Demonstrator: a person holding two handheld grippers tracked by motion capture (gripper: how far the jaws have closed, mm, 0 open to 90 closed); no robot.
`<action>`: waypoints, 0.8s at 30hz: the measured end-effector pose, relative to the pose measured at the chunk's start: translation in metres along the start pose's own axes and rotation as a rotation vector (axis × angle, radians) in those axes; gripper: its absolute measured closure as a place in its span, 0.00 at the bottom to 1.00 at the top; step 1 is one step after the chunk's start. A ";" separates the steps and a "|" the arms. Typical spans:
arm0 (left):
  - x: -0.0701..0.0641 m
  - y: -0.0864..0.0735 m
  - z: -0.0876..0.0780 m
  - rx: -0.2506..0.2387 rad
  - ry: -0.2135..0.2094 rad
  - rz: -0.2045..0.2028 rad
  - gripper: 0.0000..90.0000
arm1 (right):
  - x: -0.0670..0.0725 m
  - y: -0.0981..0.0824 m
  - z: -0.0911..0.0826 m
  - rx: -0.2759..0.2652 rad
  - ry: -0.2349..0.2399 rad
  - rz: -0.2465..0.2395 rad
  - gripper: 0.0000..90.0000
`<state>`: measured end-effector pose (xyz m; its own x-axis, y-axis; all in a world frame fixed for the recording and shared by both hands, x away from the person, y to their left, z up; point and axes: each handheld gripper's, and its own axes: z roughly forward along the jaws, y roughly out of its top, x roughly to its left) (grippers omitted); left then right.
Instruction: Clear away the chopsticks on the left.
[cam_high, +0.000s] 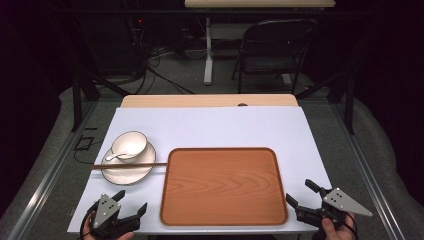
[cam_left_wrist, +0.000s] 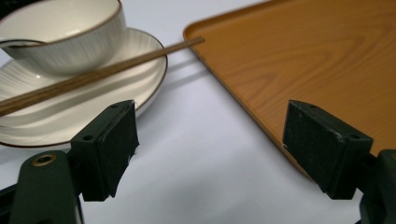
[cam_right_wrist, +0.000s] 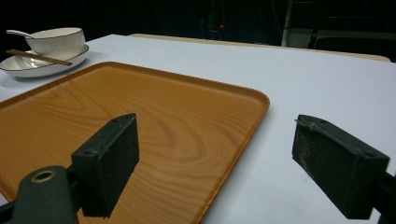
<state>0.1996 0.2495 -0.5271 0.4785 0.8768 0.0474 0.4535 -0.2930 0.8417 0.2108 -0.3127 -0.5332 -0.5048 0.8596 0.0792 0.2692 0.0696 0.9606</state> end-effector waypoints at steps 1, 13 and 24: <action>-0.001 0.001 0.002 0.022 -0.003 0.010 0.22 | 0.000 0.000 0.000 0.000 0.000 0.000 0.16; 0.017 0.013 -0.009 0.023 0.166 0.204 0.57 | -0.003 -0.001 -0.001 0.001 -0.002 0.016 0.16; 0.067 0.032 -0.008 0.122 0.275 0.382 0.70 | -0.003 0.000 0.000 -0.007 -0.006 0.034 0.16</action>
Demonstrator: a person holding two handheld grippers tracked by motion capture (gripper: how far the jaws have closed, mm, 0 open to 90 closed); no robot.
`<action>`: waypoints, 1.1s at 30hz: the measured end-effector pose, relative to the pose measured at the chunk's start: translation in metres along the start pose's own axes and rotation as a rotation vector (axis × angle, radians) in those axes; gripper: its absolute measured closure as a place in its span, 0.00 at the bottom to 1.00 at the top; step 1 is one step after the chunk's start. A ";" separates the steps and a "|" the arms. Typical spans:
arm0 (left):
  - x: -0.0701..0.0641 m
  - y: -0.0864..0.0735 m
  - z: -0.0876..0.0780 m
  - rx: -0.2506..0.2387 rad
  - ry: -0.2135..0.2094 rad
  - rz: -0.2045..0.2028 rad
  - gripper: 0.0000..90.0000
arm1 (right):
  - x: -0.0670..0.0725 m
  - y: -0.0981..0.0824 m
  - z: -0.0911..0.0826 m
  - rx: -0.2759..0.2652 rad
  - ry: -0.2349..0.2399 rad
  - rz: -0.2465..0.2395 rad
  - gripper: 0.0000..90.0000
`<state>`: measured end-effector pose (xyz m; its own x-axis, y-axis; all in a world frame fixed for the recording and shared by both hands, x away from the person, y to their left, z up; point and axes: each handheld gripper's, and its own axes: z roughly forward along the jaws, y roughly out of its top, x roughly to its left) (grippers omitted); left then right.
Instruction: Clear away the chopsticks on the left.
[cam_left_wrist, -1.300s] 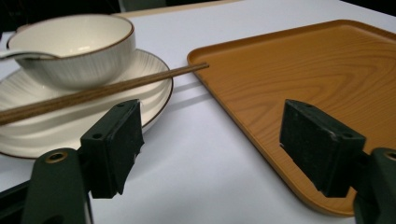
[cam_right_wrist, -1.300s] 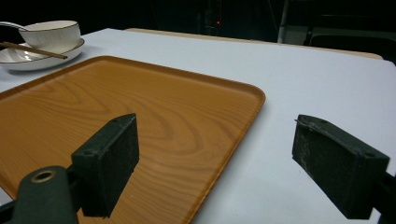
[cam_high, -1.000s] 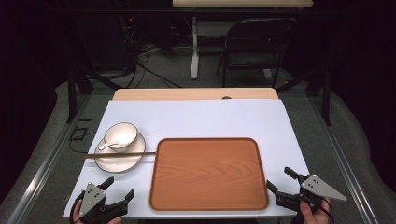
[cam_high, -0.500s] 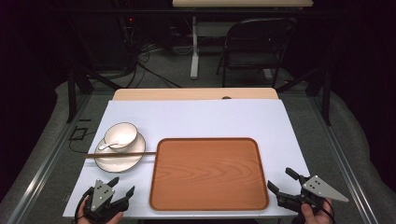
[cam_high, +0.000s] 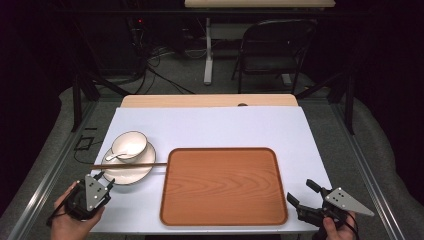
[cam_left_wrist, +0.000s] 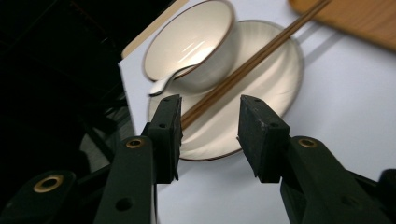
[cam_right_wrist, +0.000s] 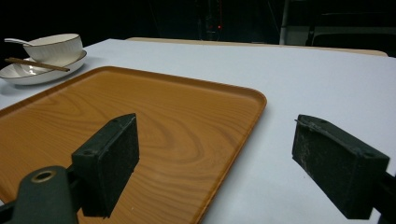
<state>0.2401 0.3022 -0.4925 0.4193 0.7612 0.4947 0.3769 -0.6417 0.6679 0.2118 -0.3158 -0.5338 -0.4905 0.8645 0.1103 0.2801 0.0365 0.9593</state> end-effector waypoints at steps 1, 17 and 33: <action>0.003 0.000 0.002 0.006 -0.008 0.002 0.71 | 0.000 0.000 0.000 -0.001 0.000 0.000 0.16; 0.018 0.005 0.050 0.186 -0.046 0.179 0.74 | -0.001 0.001 0.007 -0.004 0.016 0.023 0.16; 0.018 0.008 0.082 0.244 -0.102 0.218 0.71 | -0.002 0.002 0.007 -0.003 0.020 0.033 0.16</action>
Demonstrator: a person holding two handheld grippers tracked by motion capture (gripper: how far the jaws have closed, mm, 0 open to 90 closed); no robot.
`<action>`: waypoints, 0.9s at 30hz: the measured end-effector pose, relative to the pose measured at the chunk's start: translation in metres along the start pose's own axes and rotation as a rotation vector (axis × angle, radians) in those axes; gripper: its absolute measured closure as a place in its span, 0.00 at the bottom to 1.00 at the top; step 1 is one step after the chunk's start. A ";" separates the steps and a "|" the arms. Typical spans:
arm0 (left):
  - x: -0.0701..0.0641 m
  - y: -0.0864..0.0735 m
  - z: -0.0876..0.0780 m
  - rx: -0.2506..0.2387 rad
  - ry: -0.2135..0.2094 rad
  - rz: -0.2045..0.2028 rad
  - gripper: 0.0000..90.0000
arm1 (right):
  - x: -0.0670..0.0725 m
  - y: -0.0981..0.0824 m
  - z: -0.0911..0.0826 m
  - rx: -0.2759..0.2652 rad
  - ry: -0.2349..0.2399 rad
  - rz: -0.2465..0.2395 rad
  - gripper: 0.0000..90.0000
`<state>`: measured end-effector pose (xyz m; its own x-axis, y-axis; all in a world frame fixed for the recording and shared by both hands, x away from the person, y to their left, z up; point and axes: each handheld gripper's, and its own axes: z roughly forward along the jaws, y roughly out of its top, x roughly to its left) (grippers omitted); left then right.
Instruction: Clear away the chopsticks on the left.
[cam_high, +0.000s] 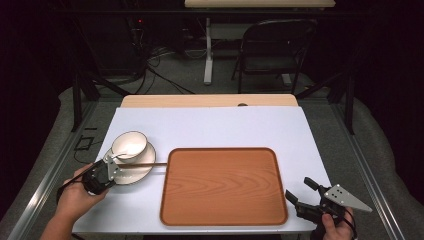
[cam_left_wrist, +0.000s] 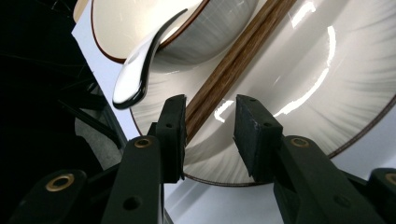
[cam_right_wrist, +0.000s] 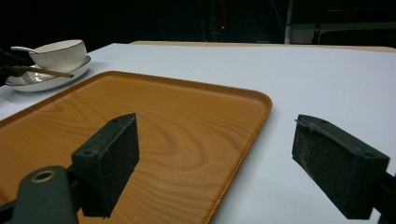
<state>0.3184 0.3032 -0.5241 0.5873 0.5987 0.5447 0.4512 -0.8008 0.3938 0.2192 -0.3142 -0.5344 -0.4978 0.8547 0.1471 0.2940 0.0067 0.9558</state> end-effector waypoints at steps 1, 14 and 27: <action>0.000 0.000 0.001 -0.004 0.003 0.003 0.71 | 0.000 0.000 0.000 0.000 0.000 0.001 0.16; -0.002 0.003 0.011 0.013 0.008 0.040 0.69 | -0.001 0.000 0.000 0.002 0.000 0.001 0.16; -0.006 0.003 0.012 0.040 0.002 0.091 0.74 | 0.000 0.000 0.000 0.001 0.000 0.002 0.16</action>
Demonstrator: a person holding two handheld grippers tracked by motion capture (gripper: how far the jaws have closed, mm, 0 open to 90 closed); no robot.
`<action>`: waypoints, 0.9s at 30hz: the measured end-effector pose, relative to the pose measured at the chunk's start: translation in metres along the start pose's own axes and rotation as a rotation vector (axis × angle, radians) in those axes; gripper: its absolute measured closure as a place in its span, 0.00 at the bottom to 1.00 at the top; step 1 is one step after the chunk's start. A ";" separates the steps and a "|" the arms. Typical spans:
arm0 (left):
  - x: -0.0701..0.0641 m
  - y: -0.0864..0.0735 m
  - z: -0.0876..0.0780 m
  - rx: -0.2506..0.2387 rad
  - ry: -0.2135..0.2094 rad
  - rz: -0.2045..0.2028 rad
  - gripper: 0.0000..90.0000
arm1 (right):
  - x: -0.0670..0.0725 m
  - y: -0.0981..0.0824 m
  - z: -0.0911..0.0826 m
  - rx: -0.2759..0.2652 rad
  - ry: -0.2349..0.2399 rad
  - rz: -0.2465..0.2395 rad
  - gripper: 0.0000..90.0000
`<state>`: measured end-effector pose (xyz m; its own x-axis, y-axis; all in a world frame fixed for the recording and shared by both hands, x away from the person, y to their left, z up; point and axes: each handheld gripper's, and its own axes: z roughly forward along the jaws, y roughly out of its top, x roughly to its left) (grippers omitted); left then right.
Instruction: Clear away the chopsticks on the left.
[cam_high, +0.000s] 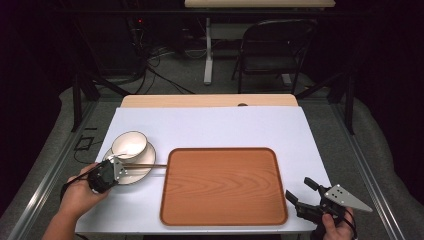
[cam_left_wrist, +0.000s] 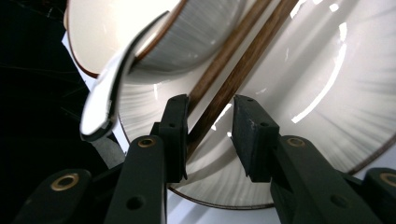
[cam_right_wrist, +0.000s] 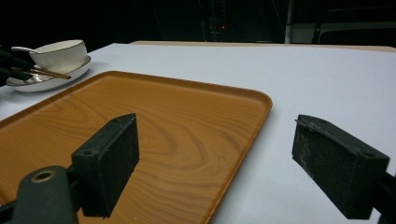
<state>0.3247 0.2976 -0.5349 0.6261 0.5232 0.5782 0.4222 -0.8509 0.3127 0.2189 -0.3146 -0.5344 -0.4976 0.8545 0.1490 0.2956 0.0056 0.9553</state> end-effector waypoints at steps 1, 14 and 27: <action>-0.001 0.000 -0.001 0.007 0.000 0.014 0.75 | 0.000 0.000 0.000 0.000 0.000 0.000 0.16; -0.014 0.002 -0.012 0.081 0.030 0.180 0.89 | 0.000 0.000 0.000 0.000 0.000 0.000 0.16; -0.011 0.010 -0.051 0.019 -0.055 0.033 0.93 | 0.000 0.000 0.000 0.002 0.000 0.002 0.16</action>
<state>0.2886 0.2812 -0.4998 0.6751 0.4970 0.5452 0.4125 -0.8670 0.2796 0.2194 -0.3145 -0.5343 -0.4971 0.8544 0.1510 0.2983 0.0049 0.9544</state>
